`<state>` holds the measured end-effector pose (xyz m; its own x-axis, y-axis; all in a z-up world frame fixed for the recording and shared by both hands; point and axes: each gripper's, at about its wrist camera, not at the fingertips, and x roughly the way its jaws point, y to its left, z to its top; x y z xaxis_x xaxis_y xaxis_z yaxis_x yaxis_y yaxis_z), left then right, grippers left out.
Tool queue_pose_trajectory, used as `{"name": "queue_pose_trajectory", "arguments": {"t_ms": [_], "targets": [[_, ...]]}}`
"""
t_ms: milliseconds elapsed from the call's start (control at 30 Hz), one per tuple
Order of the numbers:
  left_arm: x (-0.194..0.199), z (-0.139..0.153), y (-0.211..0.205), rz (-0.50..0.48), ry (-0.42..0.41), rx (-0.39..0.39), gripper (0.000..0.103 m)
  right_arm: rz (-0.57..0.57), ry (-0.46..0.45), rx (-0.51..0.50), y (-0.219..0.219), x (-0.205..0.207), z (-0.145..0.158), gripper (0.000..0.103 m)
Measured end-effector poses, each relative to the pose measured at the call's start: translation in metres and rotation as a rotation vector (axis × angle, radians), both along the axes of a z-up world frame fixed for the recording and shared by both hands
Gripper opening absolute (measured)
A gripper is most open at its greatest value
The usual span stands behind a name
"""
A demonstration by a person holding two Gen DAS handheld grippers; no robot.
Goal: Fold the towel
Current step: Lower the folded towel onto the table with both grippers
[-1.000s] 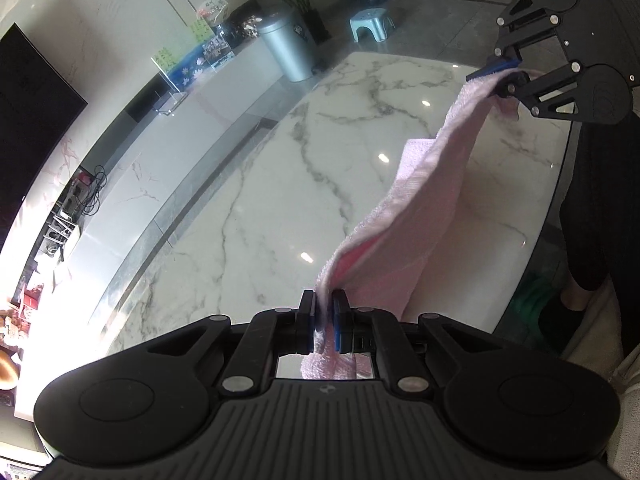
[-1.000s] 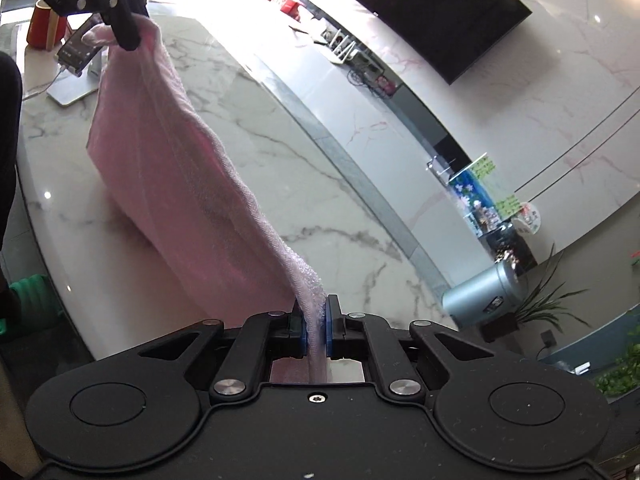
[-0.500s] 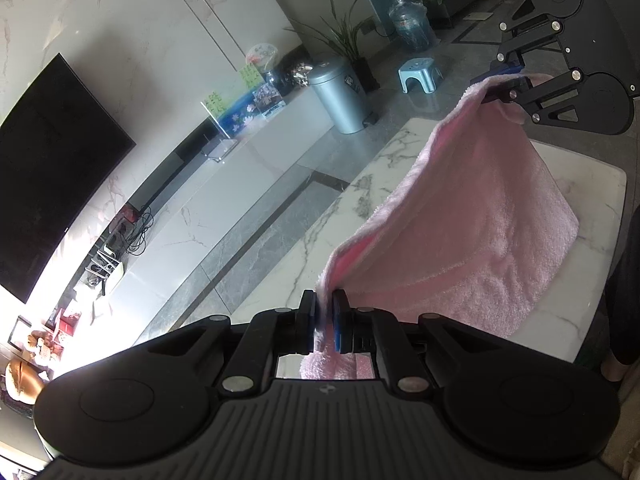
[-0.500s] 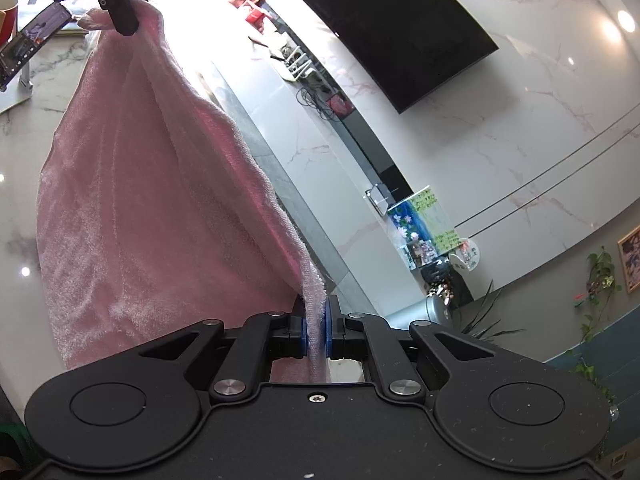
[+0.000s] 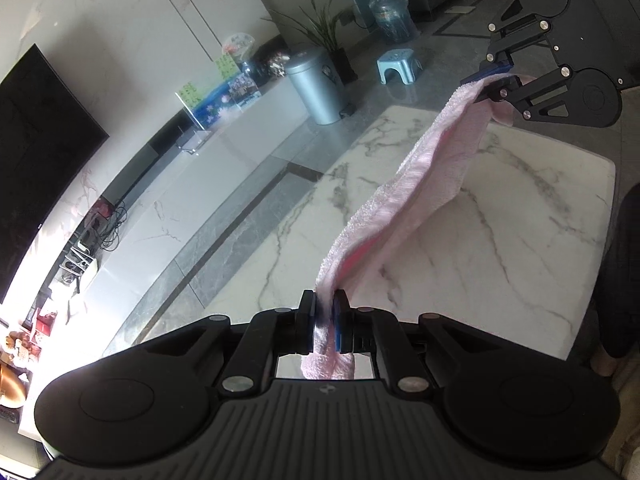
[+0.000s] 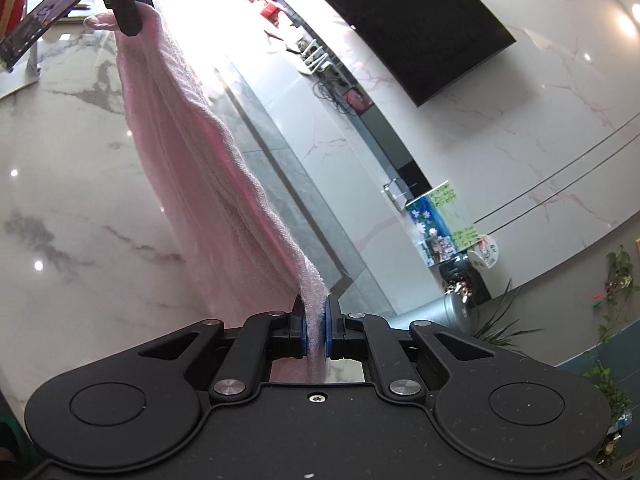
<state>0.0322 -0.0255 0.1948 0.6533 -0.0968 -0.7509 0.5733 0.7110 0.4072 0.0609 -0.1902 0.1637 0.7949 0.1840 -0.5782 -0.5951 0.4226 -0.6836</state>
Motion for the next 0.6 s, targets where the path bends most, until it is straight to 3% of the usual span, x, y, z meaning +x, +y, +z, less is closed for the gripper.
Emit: {"name": "queue_pose_trajectory", "arguments": {"t_ms": [333, 600], "targets": [[-0.047, -0.072, 0.007, -0.058, 0.23, -0.014, 0.008, 0.046, 0.242, -0.039, -0.003, -0.062, -0.07, 0.006], [-0.054, -0.082, 0.014, -0.049, 0.264, -0.034, 0.01, 0.072, 0.302, -0.058, -0.003, -0.086, -0.079, 0.006]]}}
